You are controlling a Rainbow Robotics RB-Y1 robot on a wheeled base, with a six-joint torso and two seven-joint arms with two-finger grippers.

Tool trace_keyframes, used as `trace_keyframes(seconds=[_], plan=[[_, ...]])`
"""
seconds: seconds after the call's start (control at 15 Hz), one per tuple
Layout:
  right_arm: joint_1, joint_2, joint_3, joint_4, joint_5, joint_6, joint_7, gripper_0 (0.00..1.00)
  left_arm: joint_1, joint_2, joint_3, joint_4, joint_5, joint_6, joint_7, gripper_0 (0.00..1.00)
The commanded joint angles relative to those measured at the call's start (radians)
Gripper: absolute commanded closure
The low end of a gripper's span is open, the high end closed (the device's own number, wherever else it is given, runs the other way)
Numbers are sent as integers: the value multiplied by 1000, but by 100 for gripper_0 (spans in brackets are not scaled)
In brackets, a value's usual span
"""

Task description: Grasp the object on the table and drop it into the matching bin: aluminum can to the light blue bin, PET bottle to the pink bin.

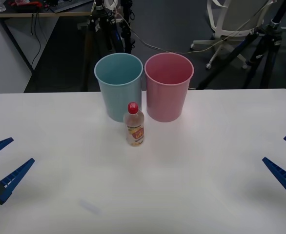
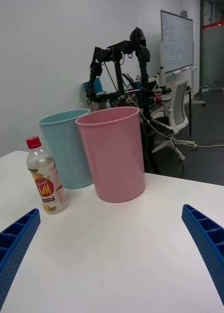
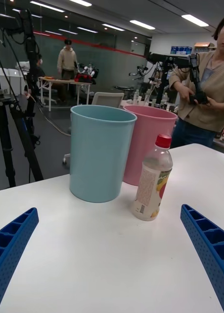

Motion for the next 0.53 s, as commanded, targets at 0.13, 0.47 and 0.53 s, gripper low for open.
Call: trace_keyframes(seconds=[0.13,0.47,0.53], plan=[[5,-5,-16,0,6,-5,0,0,0,0,0,0,0,0,0,0],[25,-10,-3,0,-4,-9,29,0,0,0,0,0,0,0,0,0],[36,-16,19,0,-20,-9,98,0,0,0,0,0,0,0,0,0]])
